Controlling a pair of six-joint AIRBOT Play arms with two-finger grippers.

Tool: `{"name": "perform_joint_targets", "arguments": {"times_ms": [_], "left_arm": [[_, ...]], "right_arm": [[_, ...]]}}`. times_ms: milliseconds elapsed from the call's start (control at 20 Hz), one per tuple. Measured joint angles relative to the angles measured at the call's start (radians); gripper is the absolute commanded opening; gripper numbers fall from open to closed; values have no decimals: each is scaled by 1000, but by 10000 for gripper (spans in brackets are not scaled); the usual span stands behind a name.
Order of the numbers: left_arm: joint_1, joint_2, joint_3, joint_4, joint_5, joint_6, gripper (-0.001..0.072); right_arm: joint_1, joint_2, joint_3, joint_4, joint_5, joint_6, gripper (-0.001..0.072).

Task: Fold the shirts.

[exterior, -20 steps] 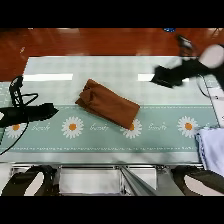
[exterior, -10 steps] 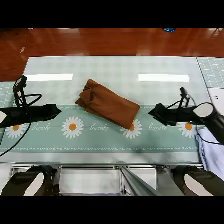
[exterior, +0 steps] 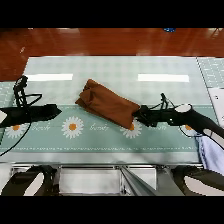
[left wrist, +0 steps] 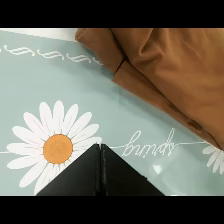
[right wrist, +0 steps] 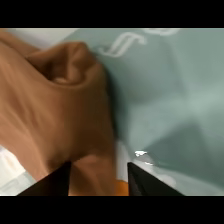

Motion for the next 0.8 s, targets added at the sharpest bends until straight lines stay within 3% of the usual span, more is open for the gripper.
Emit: {"name": "perform_joint_targets", "arguments": {"times_ms": [200,250,300,350,600,800], "left_arm": [[0,0,0,0,0,0,21],[0,0,0,0,0,1,21],[0,0,0,0,0,1,21],[0,0,0,0,0,1,21],[0,0,0,0,0,4,21],[0,0,0,1,0,7,21]], "right_arm": [[71,-87,103,29,-23,-7,400],[91,-110,134,33,-24,-6,342],[109,-131,164,38,-24,-6,218],[129,-153,196,40,-23,-3,44],[194,-209,335,35,-13,-28,21],[208,-221,494,-53,39,-9,21]]}}
